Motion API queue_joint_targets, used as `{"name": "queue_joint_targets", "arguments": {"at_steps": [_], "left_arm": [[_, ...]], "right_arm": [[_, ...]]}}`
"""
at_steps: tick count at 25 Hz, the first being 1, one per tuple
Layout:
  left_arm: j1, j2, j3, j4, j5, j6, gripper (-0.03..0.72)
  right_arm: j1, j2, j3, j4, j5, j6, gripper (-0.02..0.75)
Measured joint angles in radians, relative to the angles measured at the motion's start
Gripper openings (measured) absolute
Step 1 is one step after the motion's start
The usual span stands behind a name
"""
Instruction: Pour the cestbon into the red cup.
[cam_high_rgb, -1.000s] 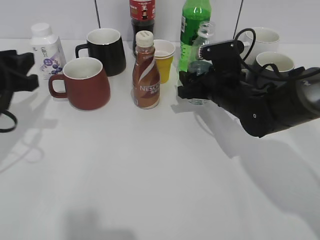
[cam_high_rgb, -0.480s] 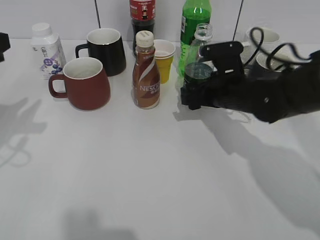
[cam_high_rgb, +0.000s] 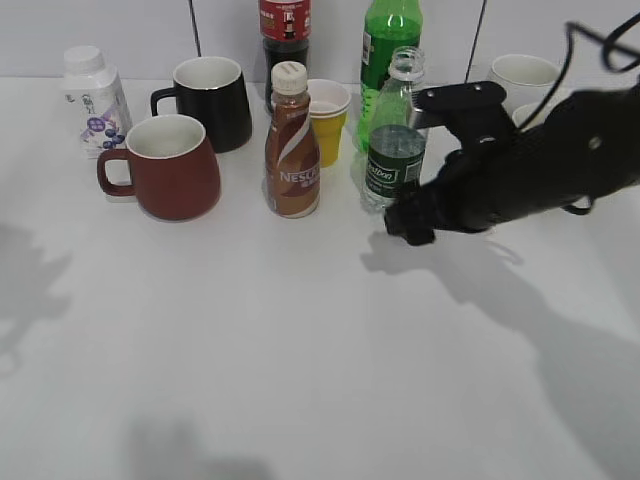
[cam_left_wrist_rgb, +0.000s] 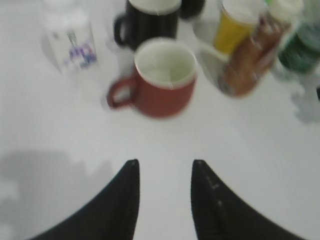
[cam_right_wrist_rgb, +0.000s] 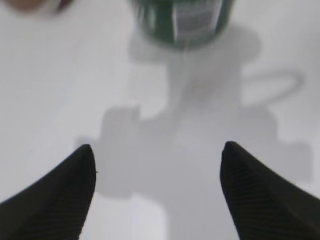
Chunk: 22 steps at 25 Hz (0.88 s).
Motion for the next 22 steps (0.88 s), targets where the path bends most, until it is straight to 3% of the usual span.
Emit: {"name": "queue_joint_targets", "arguments": {"at_steps": [13,22], "left_arm": [[0.000,-0.230,-0.025,0.025,0.567,0.000,0.265],[0.000,-0.418,0.125,0.057,0.623,0.000,0.256]], "right_arm": [[0.000,-0.304,0.003,0.003,0.746,0.001,0.581],[0.000,-0.646,0.138,0.003,0.944,0.001,0.581]]}}
